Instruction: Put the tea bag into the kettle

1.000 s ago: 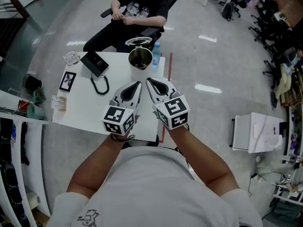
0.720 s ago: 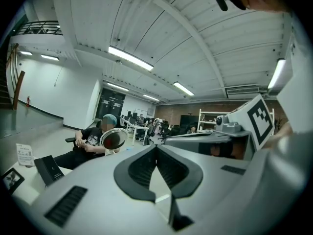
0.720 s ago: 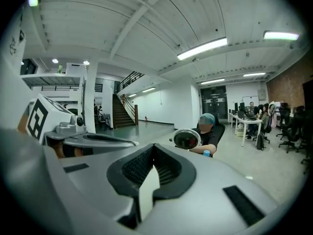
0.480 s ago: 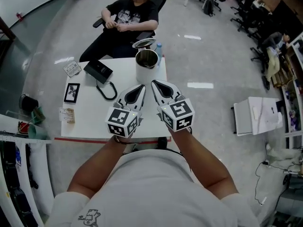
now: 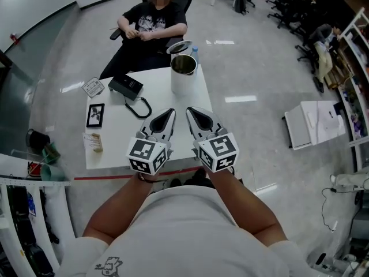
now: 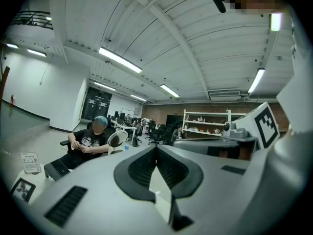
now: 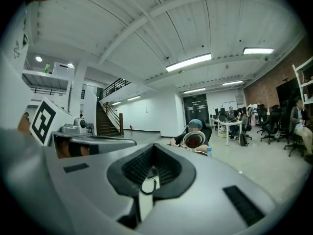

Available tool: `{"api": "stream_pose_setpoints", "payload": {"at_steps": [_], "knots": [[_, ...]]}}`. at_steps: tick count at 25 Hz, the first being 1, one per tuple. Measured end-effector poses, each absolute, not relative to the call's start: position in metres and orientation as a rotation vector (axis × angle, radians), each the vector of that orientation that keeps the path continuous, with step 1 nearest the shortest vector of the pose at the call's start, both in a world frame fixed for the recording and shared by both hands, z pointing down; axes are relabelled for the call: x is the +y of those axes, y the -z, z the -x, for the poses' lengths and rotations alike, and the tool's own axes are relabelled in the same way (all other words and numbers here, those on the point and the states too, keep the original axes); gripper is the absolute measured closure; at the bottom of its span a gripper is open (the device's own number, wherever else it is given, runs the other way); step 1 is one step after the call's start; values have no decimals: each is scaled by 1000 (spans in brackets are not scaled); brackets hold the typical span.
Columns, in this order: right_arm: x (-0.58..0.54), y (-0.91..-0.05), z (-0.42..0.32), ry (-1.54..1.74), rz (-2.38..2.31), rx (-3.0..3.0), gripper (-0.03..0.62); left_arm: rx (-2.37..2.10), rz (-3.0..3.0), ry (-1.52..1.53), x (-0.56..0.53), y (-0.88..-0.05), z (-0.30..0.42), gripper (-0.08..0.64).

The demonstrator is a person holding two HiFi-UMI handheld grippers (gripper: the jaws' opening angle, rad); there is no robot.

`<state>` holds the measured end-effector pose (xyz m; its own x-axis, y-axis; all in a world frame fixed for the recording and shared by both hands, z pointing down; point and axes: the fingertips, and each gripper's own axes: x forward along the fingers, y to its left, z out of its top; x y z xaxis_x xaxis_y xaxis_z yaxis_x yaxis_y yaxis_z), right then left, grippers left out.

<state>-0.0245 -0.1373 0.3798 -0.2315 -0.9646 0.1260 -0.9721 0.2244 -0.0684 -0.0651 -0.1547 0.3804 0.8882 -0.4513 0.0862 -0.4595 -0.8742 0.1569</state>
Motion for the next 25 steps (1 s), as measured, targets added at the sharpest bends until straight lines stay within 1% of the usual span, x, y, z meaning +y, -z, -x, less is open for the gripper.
{"api": "stream_pose_setpoints", "payload": {"at_steps": [5, 14, 25], "knots": [[-122, -375, 41, -170, -1940, -2401, 581, -687, -2870, -53, -145, -377, 82, 551], [-120, -370, 60, -141, -1909, -2406, 581, -664, -2827, -19, -146, -381, 92, 551], [-125, -373, 55, -151, -1919, -2373, 581, -651, -2897, -15, -147, -371, 88, 551]]}}
